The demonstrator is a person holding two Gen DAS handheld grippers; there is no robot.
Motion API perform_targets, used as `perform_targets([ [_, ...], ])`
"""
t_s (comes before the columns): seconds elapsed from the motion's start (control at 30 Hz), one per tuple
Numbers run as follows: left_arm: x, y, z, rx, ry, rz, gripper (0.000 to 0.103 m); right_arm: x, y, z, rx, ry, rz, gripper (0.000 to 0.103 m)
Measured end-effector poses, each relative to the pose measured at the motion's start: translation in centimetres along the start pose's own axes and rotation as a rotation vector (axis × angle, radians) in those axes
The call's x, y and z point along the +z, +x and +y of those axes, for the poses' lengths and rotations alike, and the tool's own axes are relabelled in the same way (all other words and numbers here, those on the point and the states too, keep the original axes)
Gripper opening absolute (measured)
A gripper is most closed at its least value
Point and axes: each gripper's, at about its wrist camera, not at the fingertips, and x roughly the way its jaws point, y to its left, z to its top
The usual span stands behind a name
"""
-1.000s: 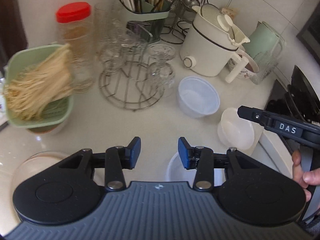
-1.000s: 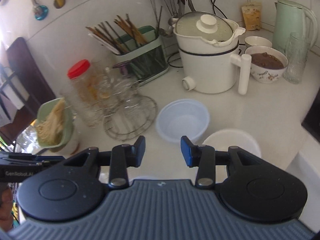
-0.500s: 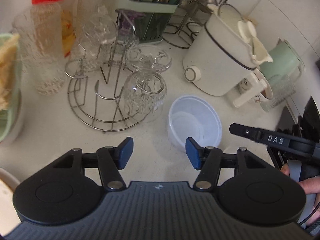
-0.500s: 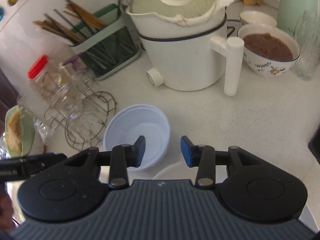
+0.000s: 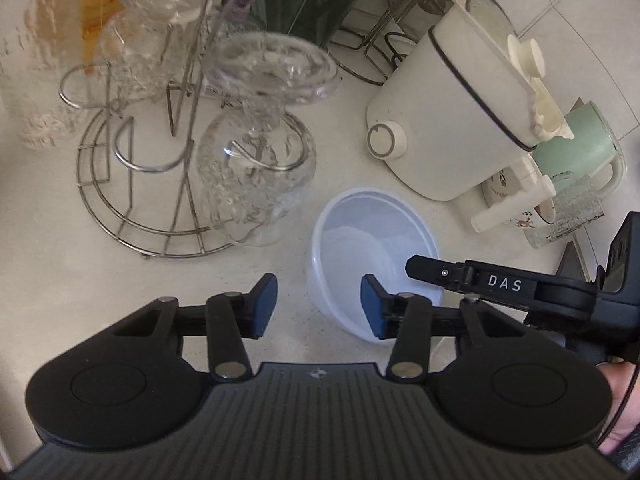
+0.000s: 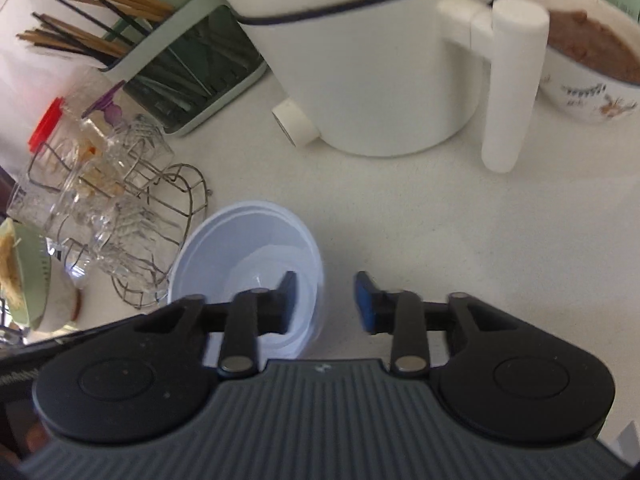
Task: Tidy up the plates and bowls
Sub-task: 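Close both grippers on the rim of the pale blue bowl, then lift the pale blue bowl and carry it over another bowl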
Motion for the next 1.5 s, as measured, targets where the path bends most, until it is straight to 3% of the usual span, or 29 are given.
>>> perform_targets([
  [0.03, 0.1, 0.4, 0.0, 0.000, -0.011, 0.009, 0.039, 0.1, 0.1, 0.1, 0.002, 0.000, 0.000, 0.029],
  [0.2, 0.6, 1.7, -0.4, 0.018, 0.028, 0.029, 0.026, 0.5, 0.6, 0.7, -0.039, -0.069, -0.002, 0.021],
  [0.33, 1.3, 2.1, -1.2, 0.018, 0.064, 0.044, 0.014, 0.7, 0.6, 0.8, -0.007, -0.089, 0.008, 0.010],
  [0.8, 1.3, -3.0, -0.9, -0.016, 0.046, 0.013, 0.014, 0.2, -3.1, 2.5, 0.052, -0.097, -0.010, 0.010],
  [1.33, -1.3, -11.4, 0.5, -0.037, 0.112, -0.033, 0.014, -3.9, -8.1, 6.7, 0.097, -0.071, -0.087, 0.011],
  [1.5, -2.7, -12.5, 1.8, -0.030, 0.106, -0.007, 0.014, -5.7, -8.4, 8.1, 0.084, -0.070, -0.061, 0.011],
])
